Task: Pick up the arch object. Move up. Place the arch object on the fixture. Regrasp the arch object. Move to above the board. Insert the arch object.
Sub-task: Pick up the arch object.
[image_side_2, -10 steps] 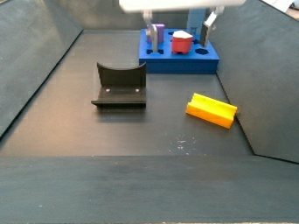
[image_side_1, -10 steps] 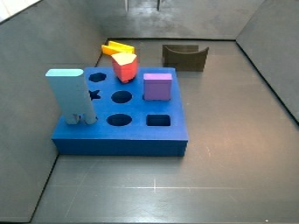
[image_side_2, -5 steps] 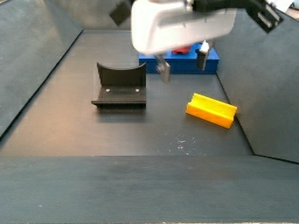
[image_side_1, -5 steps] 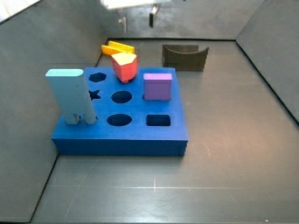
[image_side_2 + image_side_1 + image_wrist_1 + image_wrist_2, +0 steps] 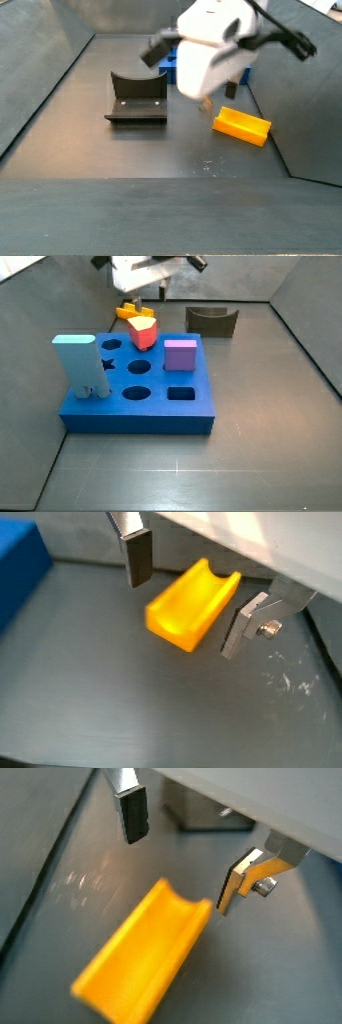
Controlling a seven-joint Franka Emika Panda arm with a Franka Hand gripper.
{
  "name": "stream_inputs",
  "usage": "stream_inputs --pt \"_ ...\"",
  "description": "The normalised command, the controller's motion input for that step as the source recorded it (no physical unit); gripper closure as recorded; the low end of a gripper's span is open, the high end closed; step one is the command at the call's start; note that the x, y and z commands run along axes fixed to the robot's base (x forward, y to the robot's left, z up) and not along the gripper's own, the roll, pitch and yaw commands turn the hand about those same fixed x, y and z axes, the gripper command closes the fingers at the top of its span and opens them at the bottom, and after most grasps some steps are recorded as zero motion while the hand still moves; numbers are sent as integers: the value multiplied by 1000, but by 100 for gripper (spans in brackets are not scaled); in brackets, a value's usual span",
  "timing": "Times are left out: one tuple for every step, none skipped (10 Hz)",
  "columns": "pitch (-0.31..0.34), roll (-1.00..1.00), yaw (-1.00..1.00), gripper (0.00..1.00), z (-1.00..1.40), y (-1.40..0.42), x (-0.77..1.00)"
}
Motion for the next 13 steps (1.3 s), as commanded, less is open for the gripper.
stream_inputs --pt "0 -3 309 0 -446 263 -69" --pt "0 -41 126 0 -303 89 0" --pt "0 -19 97 0 -303 0 0" --pt "-24 -14 54 0 -223 0 -14" --pt "-64 -59 26 0 0 0 0" --pt "-44 0 0 0 -34 0 0" --pt "0 0 0 0 0 0 0" --pt "0 0 0 100 0 0 0" --pt "0 0 0 100 0 0 0" --pt "0 0 0 100 0 0 0" --pt "0 0 0 100 0 0 0" --pt "0 0 0 100 0 0 0" --pt "0 0 0 100 0 0 0"
